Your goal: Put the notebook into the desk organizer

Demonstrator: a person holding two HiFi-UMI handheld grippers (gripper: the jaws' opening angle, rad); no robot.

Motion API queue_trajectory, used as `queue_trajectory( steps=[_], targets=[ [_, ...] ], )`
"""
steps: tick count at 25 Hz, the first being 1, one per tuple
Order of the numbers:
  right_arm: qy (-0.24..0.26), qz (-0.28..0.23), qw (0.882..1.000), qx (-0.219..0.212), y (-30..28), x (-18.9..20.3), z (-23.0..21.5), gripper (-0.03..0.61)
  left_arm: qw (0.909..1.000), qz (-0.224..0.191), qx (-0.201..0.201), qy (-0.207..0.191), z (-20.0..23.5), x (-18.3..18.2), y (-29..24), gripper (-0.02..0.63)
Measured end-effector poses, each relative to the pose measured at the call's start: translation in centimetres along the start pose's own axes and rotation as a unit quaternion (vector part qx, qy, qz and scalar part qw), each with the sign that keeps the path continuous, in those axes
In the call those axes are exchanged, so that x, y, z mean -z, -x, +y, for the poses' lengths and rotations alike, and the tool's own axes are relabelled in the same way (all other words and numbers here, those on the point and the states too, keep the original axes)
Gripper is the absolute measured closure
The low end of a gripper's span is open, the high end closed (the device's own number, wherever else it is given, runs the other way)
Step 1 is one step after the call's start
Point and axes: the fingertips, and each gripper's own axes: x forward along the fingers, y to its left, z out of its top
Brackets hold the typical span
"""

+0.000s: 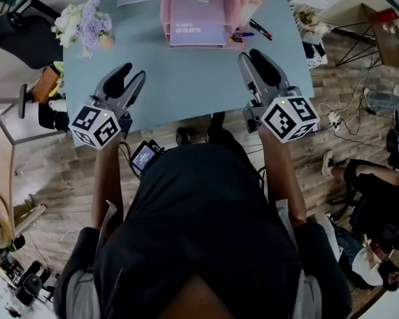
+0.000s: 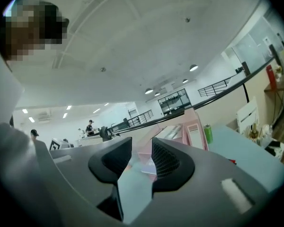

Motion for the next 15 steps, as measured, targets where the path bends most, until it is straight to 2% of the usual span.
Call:
queue_trajectory(
  steps=[3,6,15],
  targets=[
    [0.052,0.007,0.999,-0.013,0.6,-0.7,2.2,0.449,0.9999,-0.007,0.009,-0.006,-1.4,-1.0,1.1,0.388],
    [0.087,0.012,0.996,-0.011,1.5,-1.2,3.6,0.518,0.9996,-0.012,0.016,-0.021,-2.5,-1.3,2.2,0.388],
    [0.115,0.012,0.993,0.006,3.9,-1.5,4.9,0.518,0.9995,-0.022,0.01,-0.022,-4.0,-1.2,4.6,0.388]
  ],
)
